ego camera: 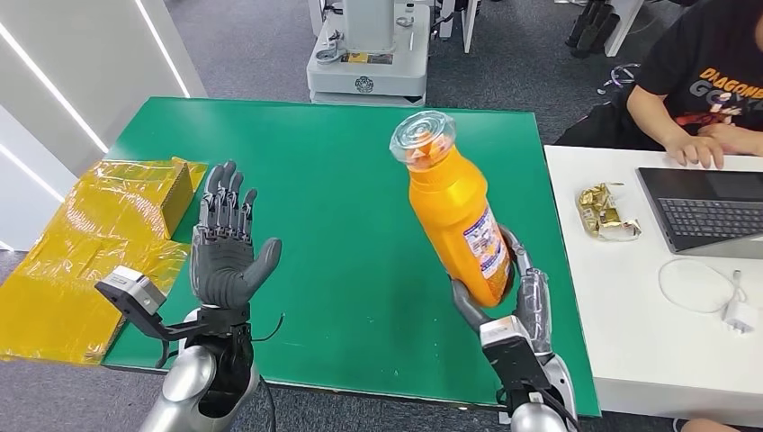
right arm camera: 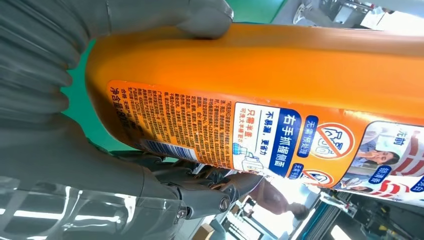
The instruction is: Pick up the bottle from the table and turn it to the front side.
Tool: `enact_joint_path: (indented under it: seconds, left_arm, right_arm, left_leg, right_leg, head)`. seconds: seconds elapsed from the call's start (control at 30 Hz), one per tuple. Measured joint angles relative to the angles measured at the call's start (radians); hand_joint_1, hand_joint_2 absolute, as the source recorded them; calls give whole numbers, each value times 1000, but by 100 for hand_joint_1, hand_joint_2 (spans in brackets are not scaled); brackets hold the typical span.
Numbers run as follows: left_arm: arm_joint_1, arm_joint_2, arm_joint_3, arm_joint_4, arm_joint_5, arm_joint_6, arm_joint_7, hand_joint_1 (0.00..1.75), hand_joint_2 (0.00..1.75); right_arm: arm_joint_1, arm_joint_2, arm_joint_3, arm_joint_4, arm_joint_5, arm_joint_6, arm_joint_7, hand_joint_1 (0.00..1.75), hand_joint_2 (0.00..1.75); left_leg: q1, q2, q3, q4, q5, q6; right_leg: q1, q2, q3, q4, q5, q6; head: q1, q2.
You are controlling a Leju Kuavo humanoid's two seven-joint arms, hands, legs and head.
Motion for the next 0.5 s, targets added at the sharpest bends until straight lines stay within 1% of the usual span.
enact_joint_path:
  seconds: [0.1,0.27,0.4,0.5]
  left_arm:
    - [0,-2,0,0,5,-16,12,0,175]
    - [0,-5,-12,0,38,-107,57,0,175]
    - [-3,-8,-29,0,44,-174,89,0,175]
    - [-7,-11,-40,0,44,-193,97,0,175]
  right_arm:
    - [3,2,-2,-9,-7,3,-17,175,175]
    - [2,3,-1,-24,0,36,-32,175,175]
    - [1,4,2,-39,41,91,-17,175,175]
    - [1,7,5,-53,66,116,-4,175,175]
  left_leg:
    - [0,0,0,0,0,0]
    - [0,0,0,0,0,0]
    - [0,0,0,0,0,0]
    - [0,0,0,0,0,0]
  right_leg:
    - [0,0,0,0,0,0]
    - [0,0,0,0,0,0]
    - [0,0,0,0,0,0]
    - [0,0,0,0,0,0]
  head:
    - [0,0]
    - [0,0]
    - [0,0]
    - [0,0]
